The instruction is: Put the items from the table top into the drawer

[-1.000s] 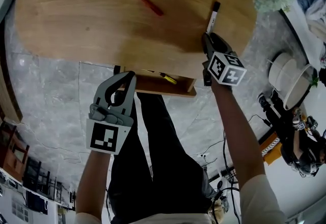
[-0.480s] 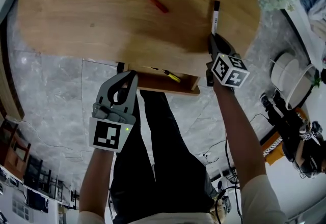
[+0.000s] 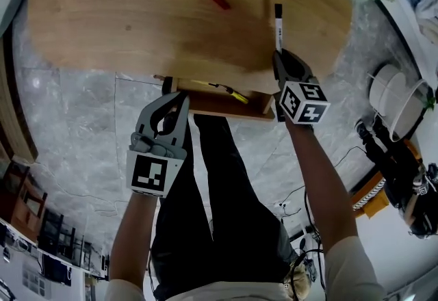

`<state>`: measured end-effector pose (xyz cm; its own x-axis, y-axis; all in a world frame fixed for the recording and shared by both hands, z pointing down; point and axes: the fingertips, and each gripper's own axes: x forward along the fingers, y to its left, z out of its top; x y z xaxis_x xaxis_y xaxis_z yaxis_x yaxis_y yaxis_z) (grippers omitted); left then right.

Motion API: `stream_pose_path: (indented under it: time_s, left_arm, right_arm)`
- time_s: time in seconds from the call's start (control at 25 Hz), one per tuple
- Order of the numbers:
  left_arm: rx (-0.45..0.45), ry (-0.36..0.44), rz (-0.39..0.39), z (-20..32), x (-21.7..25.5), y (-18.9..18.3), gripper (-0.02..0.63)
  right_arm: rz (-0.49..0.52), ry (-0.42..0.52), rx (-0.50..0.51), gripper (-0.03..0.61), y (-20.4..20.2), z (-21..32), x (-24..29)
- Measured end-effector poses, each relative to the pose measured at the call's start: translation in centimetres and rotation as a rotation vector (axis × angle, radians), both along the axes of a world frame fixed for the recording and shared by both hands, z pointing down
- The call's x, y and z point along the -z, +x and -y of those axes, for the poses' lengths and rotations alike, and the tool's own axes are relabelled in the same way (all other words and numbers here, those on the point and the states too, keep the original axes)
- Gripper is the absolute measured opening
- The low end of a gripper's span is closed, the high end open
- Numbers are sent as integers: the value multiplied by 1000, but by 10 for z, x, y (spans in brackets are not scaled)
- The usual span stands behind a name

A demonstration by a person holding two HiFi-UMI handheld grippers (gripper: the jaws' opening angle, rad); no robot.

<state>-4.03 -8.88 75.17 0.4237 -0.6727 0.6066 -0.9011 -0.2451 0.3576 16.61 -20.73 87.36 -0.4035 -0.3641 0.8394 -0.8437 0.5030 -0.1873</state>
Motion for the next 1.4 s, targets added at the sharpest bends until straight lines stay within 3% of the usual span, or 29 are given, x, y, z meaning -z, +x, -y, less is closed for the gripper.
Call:
stream_pose_path:
  time_s: [0.24, 0.72, 1.12, 1.4]
  left_arm:
    - [-17, -5, 1, -14, -4, -5, 21]
    - [-18, -10, 17, -40, -5, -26, 21]
    - [-39, -4, 24, -55, -9, -33, 21]
    - [-32, -4, 17, -60, -9, -30, 21]
  right_arm:
    - [0, -20, 94, 81, -15, -48, 0]
    - [27, -42, 149, 81, -36, -96, 8]
    - [14, -76, 396, 81, -54, -162, 7]
    - [5, -119, 474, 81, -47, -195, 2]
